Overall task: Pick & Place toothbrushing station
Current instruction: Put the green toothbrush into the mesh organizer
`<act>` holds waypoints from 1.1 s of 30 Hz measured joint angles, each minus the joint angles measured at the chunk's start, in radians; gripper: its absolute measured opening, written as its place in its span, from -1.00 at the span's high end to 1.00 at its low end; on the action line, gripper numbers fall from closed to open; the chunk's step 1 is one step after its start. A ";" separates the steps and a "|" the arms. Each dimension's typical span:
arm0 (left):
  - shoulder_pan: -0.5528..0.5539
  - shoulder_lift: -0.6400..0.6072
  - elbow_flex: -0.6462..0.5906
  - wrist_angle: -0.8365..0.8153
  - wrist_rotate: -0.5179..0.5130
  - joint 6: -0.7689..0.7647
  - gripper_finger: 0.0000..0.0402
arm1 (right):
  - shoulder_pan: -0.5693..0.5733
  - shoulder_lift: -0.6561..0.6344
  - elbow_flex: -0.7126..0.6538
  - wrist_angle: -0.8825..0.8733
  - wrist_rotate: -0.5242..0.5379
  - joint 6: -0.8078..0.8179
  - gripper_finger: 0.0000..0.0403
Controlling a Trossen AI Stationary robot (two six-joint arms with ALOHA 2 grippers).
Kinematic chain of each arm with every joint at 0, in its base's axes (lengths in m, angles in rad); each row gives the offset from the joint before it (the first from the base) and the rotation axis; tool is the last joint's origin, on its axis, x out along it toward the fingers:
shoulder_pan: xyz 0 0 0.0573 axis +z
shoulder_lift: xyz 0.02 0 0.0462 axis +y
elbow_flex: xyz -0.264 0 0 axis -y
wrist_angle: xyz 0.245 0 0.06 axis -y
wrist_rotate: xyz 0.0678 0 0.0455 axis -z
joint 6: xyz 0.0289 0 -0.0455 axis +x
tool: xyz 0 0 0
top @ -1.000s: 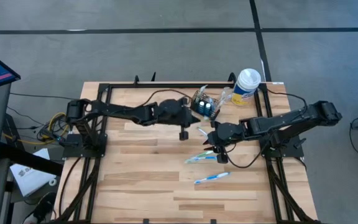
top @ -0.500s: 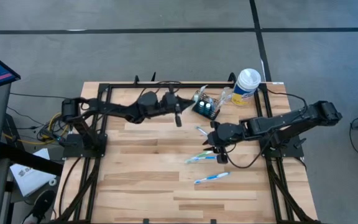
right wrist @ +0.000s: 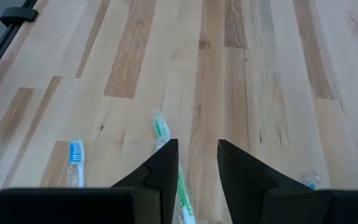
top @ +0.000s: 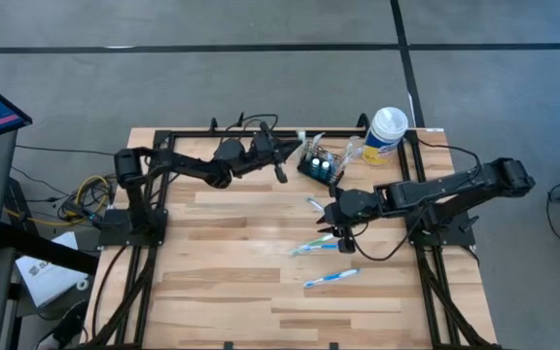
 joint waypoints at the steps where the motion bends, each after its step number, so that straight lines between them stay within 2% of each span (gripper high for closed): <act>1: 0.007 0.009 0.003 0.006 0.000 -0.008 1.00 | 0.000 0.000 0.000 0.000 0.000 -0.001 0.49; 14: 0.074 0.130 0.117 0.019 0.051 -0.086 1.00 | -0.005 0.000 0.000 0.003 0.000 -0.050 0.49; 33: 0.096 0.184 0.177 0.024 0.071 -0.083 1.00 | -0.009 0.000 0.000 0.008 0.000 -0.069 0.49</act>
